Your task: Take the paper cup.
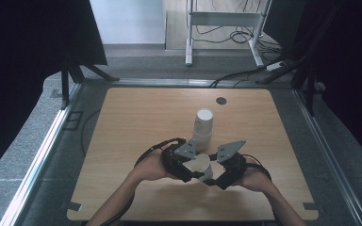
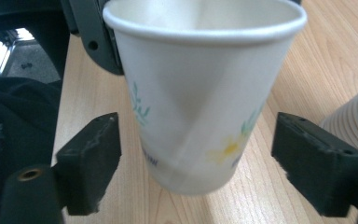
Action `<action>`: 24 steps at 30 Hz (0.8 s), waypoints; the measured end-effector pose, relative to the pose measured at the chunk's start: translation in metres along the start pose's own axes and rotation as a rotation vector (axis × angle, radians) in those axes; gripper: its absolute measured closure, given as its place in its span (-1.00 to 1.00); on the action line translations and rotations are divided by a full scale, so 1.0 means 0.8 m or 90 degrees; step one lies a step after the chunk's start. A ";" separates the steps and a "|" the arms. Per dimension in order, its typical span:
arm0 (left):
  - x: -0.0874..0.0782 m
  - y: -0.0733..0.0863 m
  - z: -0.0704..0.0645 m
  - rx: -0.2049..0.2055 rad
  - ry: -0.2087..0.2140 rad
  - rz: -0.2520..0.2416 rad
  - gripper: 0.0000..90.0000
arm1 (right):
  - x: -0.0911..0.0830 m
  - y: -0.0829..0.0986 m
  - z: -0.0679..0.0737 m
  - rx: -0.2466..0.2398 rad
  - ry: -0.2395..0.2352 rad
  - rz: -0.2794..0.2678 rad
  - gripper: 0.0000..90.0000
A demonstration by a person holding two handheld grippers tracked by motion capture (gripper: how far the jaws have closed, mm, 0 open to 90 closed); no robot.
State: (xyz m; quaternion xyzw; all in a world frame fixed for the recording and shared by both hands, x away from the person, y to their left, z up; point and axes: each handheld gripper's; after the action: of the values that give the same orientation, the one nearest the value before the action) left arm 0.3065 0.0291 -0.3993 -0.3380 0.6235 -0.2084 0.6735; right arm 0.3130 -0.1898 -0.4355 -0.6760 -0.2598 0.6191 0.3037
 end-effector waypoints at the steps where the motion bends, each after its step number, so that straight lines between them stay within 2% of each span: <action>1: 0.000 0.000 0.000 0.000 0.000 0.000 -0.27 | 0.000 0.000 0.000 0.002 0.005 0.003 -0.69; 15: -0.011 0.007 0.010 -0.026 -0.061 0.054 -0.28 | -0.004 0.009 0.001 0.025 0.042 0.006 -0.77; 24: -0.019 0.015 0.016 -0.045 -0.087 0.069 -0.28 | -0.013 0.021 -0.002 0.057 0.069 0.001 -0.79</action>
State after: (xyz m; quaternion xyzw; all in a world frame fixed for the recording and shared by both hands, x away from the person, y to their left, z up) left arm 0.3150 0.0502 -0.3974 -0.3405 0.6004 -0.1259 0.7126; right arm 0.3133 -0.2089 -0.4410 -0.6945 -0.2147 0.5928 0.3467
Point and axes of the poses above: each handheld gripper's, and its own axes: x roughly forward along the jaws, y roughly out of its underside, z roughly to its left, and after that the axes turned 5 degrees about -x, right-handed
